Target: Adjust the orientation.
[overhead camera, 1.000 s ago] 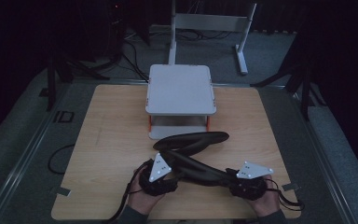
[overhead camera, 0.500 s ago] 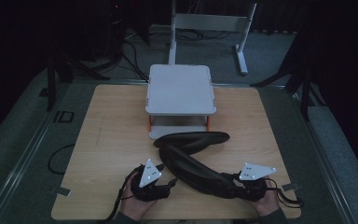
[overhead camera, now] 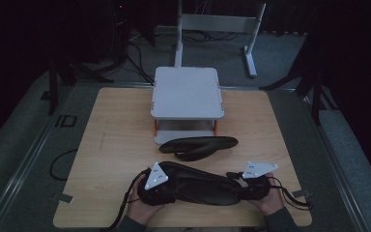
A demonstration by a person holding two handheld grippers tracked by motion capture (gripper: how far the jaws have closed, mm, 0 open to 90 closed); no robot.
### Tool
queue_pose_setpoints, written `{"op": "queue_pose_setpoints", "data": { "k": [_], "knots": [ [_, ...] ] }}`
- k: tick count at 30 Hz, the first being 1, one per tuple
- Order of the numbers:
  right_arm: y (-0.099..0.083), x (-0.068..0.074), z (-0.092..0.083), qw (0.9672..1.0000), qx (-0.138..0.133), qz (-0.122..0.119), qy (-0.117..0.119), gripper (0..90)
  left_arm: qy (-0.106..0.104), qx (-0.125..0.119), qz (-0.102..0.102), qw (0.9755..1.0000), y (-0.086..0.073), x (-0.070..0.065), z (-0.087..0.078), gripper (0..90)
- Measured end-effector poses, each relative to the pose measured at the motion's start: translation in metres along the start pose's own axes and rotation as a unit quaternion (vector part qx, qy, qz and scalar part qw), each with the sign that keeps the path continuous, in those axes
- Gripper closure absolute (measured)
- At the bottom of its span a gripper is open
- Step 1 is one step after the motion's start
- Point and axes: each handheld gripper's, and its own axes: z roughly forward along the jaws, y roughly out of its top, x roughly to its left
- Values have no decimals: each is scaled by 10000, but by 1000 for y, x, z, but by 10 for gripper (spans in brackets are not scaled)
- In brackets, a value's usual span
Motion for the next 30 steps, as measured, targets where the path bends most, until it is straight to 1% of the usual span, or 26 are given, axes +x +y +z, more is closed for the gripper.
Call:
{"op": "queue_pose_setpoints", "data": {
  "k": [1,2,4,5,6,9,12,13,14,16,17,19,21,22,23,24,25,26,27,28,29,30],
  "knots": [
    [1,-1,1,10000,7,9,-88,464,-8,2,-35,10000,1,1,1,366],
    [1,-2,2,9999,7,19,-134,453,14,2,-29,10000,1,2,2,370],
    [3,-5,2,9995,-25,68,-312,426,79,13,11,10000,3,2,3,374],
    [3,-5,2,9995,-25,68,-312,426,79,13,11,10000,3,2,3,375],
    [3,-7,1,9992,-74,106,-389,420,171,34,61,9998,4,3,3,373],
    [4,-12,-2,9985,-166,160,-506,415,227,58,70,9997,5,7,2,376],
    [5,-19,-3,9975,-180,199,-652,410,357,61,112,9993,5,11,1,376],
    [6,-21,-3,9971,-188,222,-703,407,357,61,112,9993,5,11,1,376],
    [6,-24,-3,9967,-201,245,-745,407,477,41,112,9988,6,16,0,376],
    [7,-28,-3,9960,-207,271,-822,399,640,30,152,9978,9,21,-1,376],
    [8,-31,-3,9956,-200,262,-881,393,640,30,152,9978,9,21,-1,376],
    [9,-35,-3,9948,-189,240,-973,383,882,-28,217,9959,13,30,-2,391],
    [10,-41,-3,9934,-186,259,-1102,361,1108,8,263,9935,15,36,0,414],
    [10,-44,-3,9927,-184,289,-1158,358,1185,9,261,9926,17,41,1,421],
    [10,-44,-3,9927,-184,289,-1158,358,1185,9,261,9926,17,41,1,424],
    [9,-52,-3,9908,-143,339,-1306,334,1342,12,290,9905,18,47,4,425],
    [9,-55,-2,9895,-118,333,-1403,323,1342,12,290,9905,18,47,4,425],
    [9,-59,-1,9883,-102,344,-1482,316,1433,39,301,9892,20,54,7,425],
    [9,-59,-1,9883,-102,344,-1482,316,1433,39,301,9892,20,54,7,425],
    [8,-67,0,9869,-97,414,-1556,304,1531,68,318,9877,21,59,11,425],
    [8,-67,0,9869,-97,414,-1556,304,1531,68,318,9877,21,59,11,424],
    [6,-74,2,9856,-92,485,-1615,297,1578,104,346,9868,23,62,15,423]
  ]
}}
